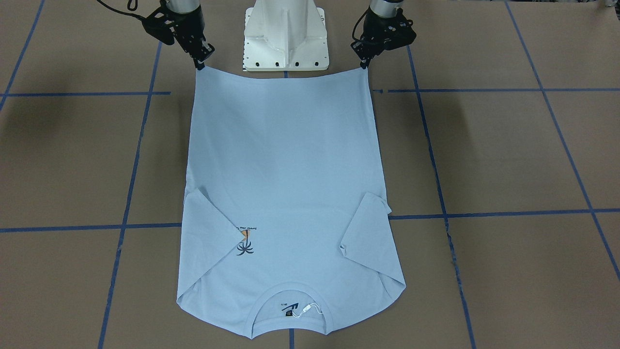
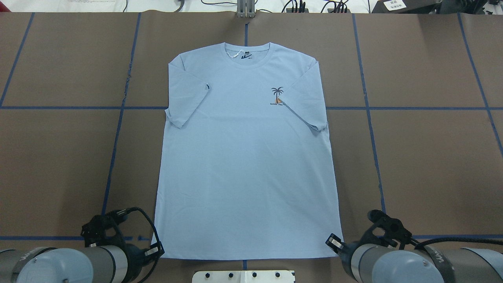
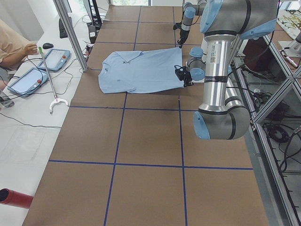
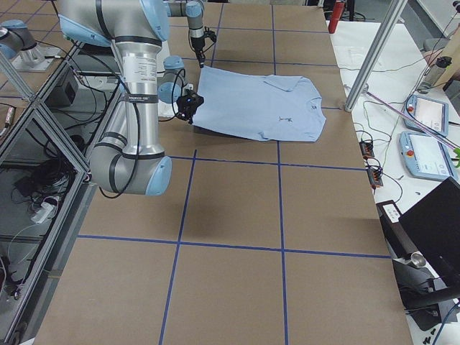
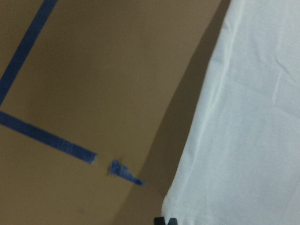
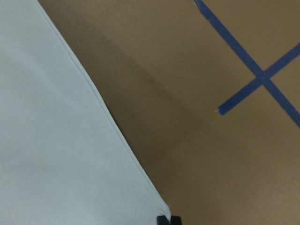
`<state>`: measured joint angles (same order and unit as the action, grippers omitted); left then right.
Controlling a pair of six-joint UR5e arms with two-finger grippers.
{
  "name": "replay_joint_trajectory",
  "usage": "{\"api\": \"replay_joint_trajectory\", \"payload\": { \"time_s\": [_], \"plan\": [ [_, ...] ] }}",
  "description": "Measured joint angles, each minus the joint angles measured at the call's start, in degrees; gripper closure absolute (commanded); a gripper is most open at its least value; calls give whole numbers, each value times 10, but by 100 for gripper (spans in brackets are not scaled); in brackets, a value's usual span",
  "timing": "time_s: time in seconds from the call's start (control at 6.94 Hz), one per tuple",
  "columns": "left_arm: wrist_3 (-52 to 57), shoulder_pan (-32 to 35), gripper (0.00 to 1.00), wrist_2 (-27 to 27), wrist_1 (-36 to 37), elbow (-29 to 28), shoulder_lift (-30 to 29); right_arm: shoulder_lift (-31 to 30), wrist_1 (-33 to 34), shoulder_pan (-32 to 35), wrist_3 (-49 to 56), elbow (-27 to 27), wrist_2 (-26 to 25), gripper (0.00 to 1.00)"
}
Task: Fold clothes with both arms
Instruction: 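Grasp the hem corners with both grippers, then lift the hem and fold it toward the collar with both grippers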
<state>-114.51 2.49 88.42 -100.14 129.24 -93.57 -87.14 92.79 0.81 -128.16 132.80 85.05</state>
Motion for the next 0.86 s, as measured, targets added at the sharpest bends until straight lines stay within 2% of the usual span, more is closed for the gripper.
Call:
{"api": "replay_joint_trajectory", "payload": {
  "time_s": [0.29, 0.43, 0.72, 0.86],
  "plan": [
    [-15, -10, 100, 44, 38, 72, 1, -18, 28, -15, 1, 53, -1, 100],
    [-11, 1, 100, 59, 53, 96, -2, -17, 36, 1, 12, 62, -1, 100],
    [55, 66, 100, 63, 63, 85, -27, 21, 44, 80, 108, 43, 9, 100],
    [103, 111, 100, 63, 63, 47, -51, 63, 46, 140, 176, 0, 30, 100]
  ]
}}
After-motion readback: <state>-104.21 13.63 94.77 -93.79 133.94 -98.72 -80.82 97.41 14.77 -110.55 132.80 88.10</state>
